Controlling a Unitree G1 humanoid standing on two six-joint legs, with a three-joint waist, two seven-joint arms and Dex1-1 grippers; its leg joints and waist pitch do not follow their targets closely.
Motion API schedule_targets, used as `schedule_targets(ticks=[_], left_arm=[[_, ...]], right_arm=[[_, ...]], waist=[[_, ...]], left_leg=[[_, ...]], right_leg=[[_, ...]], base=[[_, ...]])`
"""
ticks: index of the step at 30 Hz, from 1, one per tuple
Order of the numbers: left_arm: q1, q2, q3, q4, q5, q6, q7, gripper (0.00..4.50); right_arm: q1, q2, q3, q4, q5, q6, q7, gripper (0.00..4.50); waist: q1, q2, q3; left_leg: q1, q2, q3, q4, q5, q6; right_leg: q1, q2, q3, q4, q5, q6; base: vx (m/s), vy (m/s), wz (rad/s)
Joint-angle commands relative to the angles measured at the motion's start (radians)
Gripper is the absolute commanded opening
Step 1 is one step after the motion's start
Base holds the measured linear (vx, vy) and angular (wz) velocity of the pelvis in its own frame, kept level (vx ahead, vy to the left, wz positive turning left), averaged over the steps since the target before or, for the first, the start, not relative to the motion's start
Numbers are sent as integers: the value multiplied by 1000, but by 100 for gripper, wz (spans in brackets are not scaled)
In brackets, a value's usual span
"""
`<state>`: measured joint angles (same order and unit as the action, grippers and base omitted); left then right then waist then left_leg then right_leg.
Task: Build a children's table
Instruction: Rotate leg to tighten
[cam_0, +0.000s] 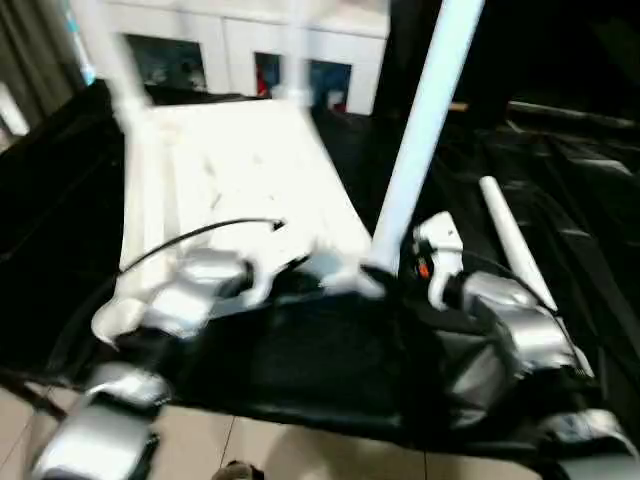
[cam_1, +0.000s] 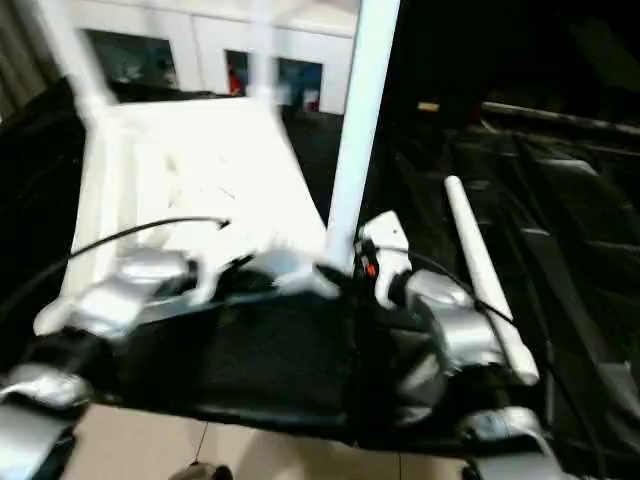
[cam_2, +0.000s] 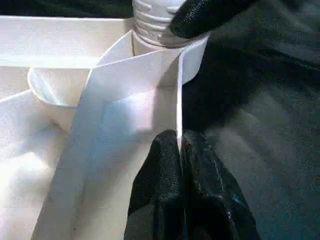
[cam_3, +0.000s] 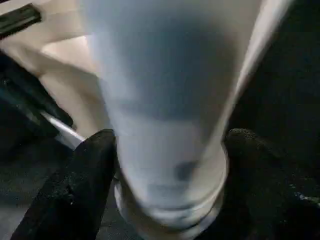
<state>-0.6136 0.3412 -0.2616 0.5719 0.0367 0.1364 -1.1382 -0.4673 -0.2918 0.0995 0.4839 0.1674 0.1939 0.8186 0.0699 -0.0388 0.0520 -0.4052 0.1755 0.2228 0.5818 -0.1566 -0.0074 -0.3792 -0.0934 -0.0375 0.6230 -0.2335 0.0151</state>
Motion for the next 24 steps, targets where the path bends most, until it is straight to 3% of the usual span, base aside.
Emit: schedule_targets(ticks=[1,6,12,21,23,24], left_arm=[[24,-28,-23,-14,-42,-5,-40,0],[35,-21,-18,-28,-39,4,-41,0],[49,-10,-15,-49,-43,15,-49,0],[61,-8,-19,-52,-35,28,-36,0],[48,-28,-10,-28,-18,40,27,0],[20,-67,10,18,0,54,129,0]], right_arm=[[4,-20,5,-14,2,10,16,366],[5,-23,14,-17,0,15,39,335],[5,-28,28,-17,-9,15,56,291],[11,-26,24,-2,-14,12,53,272],[11,-8,7,22,-23,26,-15,272],[3,29,-30,58,-23,59,-125,272]], waist=[[0,-4,-62],[3,-7,-59],[3,-12,-63],[3,-11,-64],[2,-10,-63],[-1,-10,-62]], left_leg=[[42,67,-33,-63,-165,50],[43,68,-35,-67,-221,12],[39,65,-33,-60,-157,39],[41,65,-32,-58,-155,43],[41,64,-32,-59,-155,41],[41,63,-31,-60,-156,37]], right_leg=[[21,-60,35,-65,5,-265],[20,-64,38,-73,-91,-245],[23,-63,37,-64,-13,-248],[23,-61,37,-64,-22,-250],[22,-60,36,-63,-20,-251],[19,-59,38,-64,-21,-253]], base=[[0,0,0],[0,0,0],[0,0,0],[0,0,0],[0,0,0],[0,0,0]])
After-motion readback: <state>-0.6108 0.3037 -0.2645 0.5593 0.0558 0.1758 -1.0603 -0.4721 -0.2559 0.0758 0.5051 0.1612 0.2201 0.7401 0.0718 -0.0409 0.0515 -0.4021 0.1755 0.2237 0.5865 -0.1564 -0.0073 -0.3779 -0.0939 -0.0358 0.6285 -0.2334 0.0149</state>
